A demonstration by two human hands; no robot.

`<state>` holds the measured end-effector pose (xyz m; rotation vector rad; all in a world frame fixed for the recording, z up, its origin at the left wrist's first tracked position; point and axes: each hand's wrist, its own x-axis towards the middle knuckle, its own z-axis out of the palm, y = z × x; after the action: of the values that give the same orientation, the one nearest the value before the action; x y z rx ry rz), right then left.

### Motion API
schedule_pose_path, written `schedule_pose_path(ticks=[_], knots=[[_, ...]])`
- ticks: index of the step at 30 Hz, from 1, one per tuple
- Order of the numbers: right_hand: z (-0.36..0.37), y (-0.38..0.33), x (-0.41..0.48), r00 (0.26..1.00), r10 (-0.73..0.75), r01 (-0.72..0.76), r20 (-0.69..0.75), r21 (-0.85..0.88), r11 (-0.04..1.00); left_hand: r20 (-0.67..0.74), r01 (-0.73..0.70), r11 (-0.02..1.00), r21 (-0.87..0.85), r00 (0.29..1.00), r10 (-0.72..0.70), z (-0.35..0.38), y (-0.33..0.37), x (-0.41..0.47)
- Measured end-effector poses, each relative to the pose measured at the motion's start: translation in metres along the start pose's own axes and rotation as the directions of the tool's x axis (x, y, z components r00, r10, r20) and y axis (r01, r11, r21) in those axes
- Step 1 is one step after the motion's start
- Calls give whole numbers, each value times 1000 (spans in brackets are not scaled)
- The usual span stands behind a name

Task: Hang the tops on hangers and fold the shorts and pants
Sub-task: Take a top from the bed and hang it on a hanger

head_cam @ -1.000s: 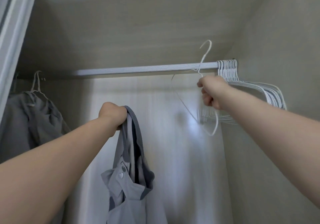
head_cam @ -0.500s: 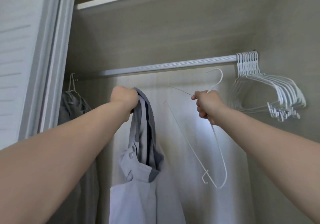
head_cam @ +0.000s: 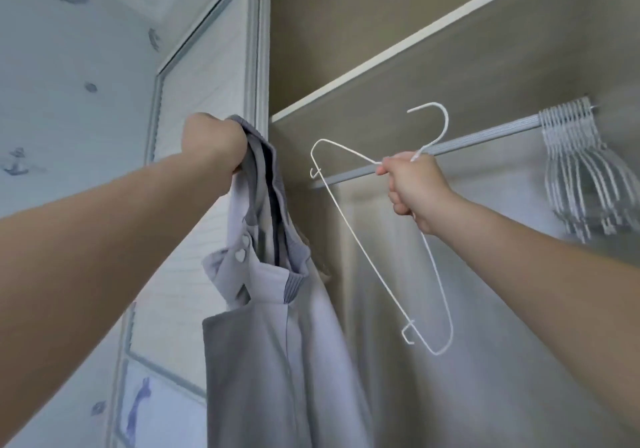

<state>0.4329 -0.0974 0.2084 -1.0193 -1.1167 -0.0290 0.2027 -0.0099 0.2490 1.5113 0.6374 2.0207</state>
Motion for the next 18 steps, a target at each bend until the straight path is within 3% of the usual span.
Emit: schedule_pose_path(ticks=[3, 7, 11, 14, 18], knots=[[20, -22, -35, 994, -22, 10, 105, 116, 993, -231, -48, 993, 108, 970, 72, -52, 43, -4], [45, -55, -89, 964, -20, -57, 264, 281, 958, -376, -46, 956, 289, 913, 158, -117, 89, -16], [61, -101, -143, 921, -73, -86, 382, 383, 920, -378, -29, 886, 464, 897, 227, -185, 129, -29], [67, -139, -182, 868, -147, -103, 473, 463, 880, -362, -28, 736, 676, 858, 365, -238, 152, -45], [78, -187, -234, 796, -232, -120, 559, 521, 845, -342, 24, 589, 808, 833, 435, -312, 197, -74]])
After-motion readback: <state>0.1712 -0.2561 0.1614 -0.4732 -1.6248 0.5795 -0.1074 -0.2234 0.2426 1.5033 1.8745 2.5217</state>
